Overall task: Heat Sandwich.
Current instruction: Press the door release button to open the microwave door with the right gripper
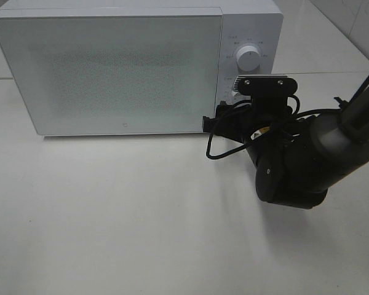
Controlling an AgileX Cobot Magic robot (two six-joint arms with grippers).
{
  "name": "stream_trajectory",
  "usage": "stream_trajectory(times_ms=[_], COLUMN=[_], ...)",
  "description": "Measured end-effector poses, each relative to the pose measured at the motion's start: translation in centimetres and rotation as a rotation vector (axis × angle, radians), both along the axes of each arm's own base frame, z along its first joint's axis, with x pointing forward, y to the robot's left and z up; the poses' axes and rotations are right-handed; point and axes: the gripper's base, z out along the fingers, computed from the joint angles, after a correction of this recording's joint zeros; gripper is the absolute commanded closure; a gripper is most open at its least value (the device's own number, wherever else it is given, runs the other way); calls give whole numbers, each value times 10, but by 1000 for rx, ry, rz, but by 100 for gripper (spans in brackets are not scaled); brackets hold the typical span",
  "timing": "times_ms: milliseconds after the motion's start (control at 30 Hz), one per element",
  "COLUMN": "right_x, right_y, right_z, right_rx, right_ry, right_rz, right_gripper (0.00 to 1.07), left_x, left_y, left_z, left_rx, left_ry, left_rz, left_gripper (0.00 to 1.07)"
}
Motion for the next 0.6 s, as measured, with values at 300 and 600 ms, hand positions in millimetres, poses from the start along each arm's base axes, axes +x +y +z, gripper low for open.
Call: stream_trajectory(times_ms=[300, 600], right_x=[-2, -3], right_y=[1, 2], right_z=[-6, -8], right_rx=[299, 873], right_ry=[63, 114], right_rz=[-83, -267], right_gripper=[36, 52], left_x=[0, 0], left_y=[0, 0], left_z=[0, 0], left_rx=[0, 0], left_ry=[0, 0], left_rz=[0, 0], left_gripper=[7, 7])
